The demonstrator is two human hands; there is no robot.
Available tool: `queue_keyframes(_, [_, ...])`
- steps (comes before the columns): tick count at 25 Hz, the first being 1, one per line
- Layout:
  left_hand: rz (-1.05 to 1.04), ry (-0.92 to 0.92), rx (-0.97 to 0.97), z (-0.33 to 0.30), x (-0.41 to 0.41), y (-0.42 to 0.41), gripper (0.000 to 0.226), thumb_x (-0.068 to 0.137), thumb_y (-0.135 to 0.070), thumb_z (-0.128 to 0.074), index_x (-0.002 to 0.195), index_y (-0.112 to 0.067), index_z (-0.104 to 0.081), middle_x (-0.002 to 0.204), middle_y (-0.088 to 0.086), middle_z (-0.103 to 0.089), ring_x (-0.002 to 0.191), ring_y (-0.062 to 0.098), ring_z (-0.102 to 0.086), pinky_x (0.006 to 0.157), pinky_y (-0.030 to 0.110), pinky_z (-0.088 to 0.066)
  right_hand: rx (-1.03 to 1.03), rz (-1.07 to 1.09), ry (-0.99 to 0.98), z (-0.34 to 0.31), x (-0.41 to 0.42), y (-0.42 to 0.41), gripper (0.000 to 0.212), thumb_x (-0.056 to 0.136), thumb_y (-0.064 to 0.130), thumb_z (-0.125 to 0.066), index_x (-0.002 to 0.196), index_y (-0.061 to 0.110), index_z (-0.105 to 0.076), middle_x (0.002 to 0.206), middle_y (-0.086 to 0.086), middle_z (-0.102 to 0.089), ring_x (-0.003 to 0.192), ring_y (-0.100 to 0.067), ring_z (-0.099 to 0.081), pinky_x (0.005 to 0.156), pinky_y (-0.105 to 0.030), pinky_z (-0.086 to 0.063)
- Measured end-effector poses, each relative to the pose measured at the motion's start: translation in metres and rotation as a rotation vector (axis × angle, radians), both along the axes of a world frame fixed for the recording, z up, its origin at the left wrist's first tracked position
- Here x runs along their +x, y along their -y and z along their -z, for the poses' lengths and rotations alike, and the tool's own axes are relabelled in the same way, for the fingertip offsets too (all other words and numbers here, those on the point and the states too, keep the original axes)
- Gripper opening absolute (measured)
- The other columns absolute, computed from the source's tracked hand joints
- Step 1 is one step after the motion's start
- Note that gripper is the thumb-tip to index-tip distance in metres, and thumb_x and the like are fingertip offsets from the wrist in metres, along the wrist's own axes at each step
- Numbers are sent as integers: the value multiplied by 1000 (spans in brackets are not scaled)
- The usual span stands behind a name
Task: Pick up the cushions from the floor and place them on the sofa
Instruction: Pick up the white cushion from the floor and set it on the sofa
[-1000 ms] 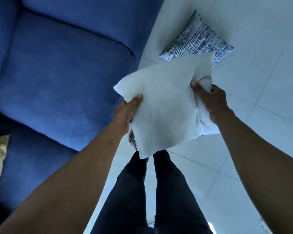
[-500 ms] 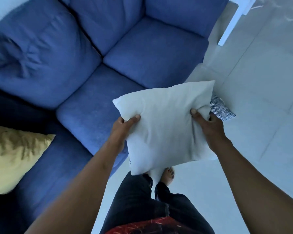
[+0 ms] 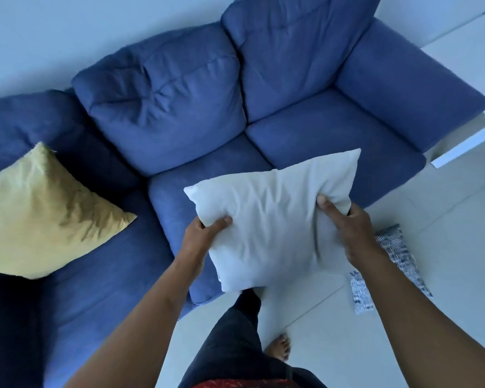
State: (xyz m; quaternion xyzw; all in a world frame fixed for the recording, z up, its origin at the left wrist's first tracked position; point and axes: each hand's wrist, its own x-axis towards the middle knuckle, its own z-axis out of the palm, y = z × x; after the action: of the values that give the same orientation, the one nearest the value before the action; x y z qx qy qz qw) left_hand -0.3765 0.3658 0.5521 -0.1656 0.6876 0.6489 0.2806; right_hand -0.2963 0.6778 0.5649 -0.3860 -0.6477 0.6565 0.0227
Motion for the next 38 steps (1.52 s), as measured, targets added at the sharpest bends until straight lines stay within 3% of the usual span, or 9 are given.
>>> queue_keyframes(3, [-57,-25,30,-2,-38,19,48,74,-41,-92,118,-30,-76,115,-9,-84,104,16,-81,82,29,-63,20,-85,14,-3,-58,9,73,52,75,-94,110,31,-81,106,13,-85,94,-5,-81,71,-22,-59])
queue_keyframes(8, [-115,-90,26,-7,-99,61,52,79,-28,-93,125,-35,-69,119,-12,-82,104,9,-80,77,24,-65,12,-209,57,-4,-157,34,67,51,69,-99,106,37,-78,106,10,-85,92,-10,-83,82,-35,-62])
queue_keyframes(14, [-196,-85,-30,2,-156,105,52,78,-31,-92,124,-36,-70,121,-12,-82,106,9,-79,84,32,-61,-32,-340,93,7,-244,69,62,60,47,-98,111,20,-76,105,6,-85,97,-18,-83,89,-41,-64])
queue_keyframes(20, [-339,-56,-110,16,-205,114,45,75,-29,-91,116,-33,-74,114,-10,-84,102,10,-80,90,43,-64,-71,-415,141,24,-333,92,38,79,23,-92,112,15,-76,109,0,-84,106,-23,-78,95,-43,-62])
queue_keyframes(26, [-442,-37,-214,43,-264,121,32,80,-17,-87,110,-20,-75,107,-1,-85,99,19,-82,93,54,-66,-70,-476,183,66,-417,96,19,85,15,-85,100,18,-75,97,3,-83,103,-25,-78,79,-36,-60])
queue_keyframes(30, [-483,-22,-307,67,-295,125,37,79,-22,-86,108,-2,-72,113,20,-80,107,35,-78,95,60,-63,-40,-482,196,99,-455,96,15,89,13,-81,90,26,-74,93,8,-80,103,-22,-77,96,-46,-63])
queue_keyframes(33, [-490,-5,-389,81,-316,130,39,83,-25,-86,110,-1,-70,116,21,-78,111,37,-76,95,58,-63,52,-477,210,119,-474,96,10,93,18,-77,88,26,-74,101,2,-79,109,-27,-77,103,-52,-61])
queue_keyframes(36, [-534,20,-397,83,-337,132,39,82,-24,-85,111,-2,-71,117,16,-78,110,34,-76,92,55,-65,132,-437,214,122,-491,101,18,92,25,-77,101,9,-75,111,-9,-80,107,-31,-77,95,-51,-65])
queue_keyframes(38, [-537,52,-401,79,-346,133,34,80,-23,-85,106,-7,-71,112,10,-79,106,30,-75,84,46,-66,146,-454,231,117,-502,102,24,86,28,-78,99,9,-71,104,-7,-79,98,-31,-76,79,-42,-65])
